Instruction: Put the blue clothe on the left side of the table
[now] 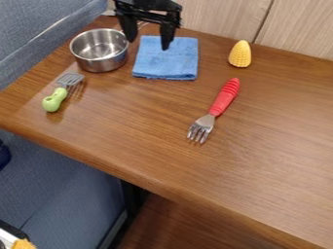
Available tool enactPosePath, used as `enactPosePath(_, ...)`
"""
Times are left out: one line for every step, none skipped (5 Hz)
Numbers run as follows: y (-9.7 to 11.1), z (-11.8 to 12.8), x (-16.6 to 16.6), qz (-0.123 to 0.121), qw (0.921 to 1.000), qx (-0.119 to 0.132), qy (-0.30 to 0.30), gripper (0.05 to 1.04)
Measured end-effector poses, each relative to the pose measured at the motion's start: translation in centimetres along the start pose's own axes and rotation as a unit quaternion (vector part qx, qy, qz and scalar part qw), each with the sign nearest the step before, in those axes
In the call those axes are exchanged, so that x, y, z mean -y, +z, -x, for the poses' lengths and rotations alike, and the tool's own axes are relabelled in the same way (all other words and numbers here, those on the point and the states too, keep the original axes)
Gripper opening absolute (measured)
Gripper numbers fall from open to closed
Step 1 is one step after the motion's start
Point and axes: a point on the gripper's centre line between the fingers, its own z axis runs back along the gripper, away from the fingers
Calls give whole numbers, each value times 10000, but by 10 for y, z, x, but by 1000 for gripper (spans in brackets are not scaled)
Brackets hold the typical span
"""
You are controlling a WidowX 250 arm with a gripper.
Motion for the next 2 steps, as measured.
enactPosePath(-24, -17, 4, 23, 9999, -50, -88, 1000)
enactPosePath(-39, -26, 10, 162, 9997, -78, -175, 1000)
